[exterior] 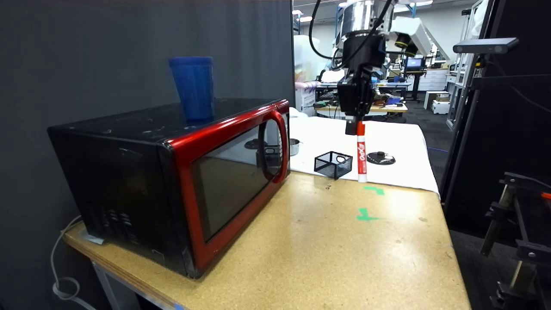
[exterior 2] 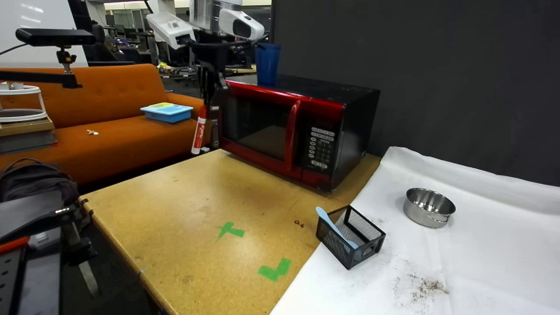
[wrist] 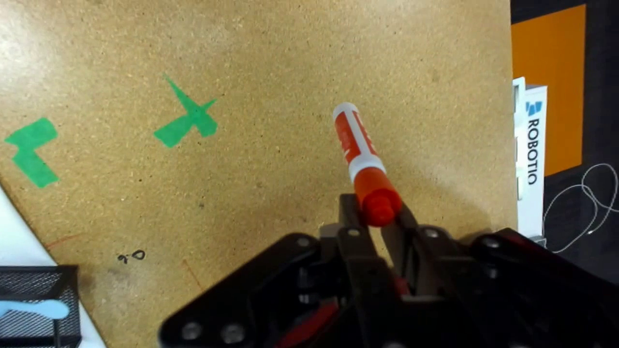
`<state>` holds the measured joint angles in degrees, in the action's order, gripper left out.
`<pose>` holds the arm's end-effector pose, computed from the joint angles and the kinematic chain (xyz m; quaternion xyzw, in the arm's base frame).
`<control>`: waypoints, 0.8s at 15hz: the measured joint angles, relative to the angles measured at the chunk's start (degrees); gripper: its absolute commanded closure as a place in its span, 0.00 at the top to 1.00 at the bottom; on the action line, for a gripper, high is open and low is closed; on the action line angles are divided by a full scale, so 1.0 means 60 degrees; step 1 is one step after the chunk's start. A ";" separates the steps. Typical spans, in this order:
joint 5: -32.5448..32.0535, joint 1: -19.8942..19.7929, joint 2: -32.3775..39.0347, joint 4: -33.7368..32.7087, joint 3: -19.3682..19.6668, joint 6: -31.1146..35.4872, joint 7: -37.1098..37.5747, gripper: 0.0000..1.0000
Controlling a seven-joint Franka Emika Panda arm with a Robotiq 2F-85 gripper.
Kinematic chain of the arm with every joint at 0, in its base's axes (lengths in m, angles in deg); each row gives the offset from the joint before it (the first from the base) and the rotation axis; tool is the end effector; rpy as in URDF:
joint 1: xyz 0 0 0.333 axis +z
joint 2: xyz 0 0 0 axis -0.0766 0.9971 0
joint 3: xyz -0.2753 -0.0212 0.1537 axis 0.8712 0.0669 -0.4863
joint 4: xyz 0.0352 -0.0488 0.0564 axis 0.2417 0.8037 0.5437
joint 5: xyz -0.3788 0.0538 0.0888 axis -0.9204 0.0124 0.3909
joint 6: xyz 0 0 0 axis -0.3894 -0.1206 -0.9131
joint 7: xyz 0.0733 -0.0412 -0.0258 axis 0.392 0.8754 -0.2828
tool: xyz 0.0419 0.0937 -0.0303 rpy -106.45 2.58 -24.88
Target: Remove the marker from the blue cup and put it on the table
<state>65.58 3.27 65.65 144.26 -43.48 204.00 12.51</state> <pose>0.4885 0.1091 0.2859 -0.9943 -0.0031 0.0091 0.1062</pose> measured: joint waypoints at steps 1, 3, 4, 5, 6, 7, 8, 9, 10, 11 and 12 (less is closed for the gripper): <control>0.0102 0.0000 0.0146 0.0005 -0.0023 0.0017 -0.0178 0.04; 0.0193 -0.0024 0.0527 -0.0025 -0.0027 0.0117 -0.0472 0.04; 0.0195 -0.0075 0.0754 -0.0057 -0.0024 0.0203 -0.0574 0.04; 0.0195 -0.0138 0.1007 -0.0110 -0.0021 0.0323 -0.0680 0.04; 0.0194 -0.0210 0.1283 -0.0191 -0.0019 0.0467 -0.0785 0.04; 0.0194 -0.0286 0.1562 -0.0291 -0.0019 0.0606 -0.0914 0.04; 0.0190 -0.0358 0.1852 -0.0411 -0.0022 0.0795 -0.1034 0.04; 0.0170 -0.0418 0.2139 -0.0551 -0.0025 0.0968 -0.1114 0.04; 0.0157 -0.0477 0.2421 -0.0708 -0.0036 0.1121 -0.1175 0.04; 0.0145 -0.0526 0.2691 -0.0863 -0.0057 0.1246 -0.1215 0.04; 0.0135 -0.0574 0.2950 -0.1018 -0.0085 0.1318 -0.1230 0.04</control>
<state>66.39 -0.18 83.34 138.15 -43.99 211.91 5.13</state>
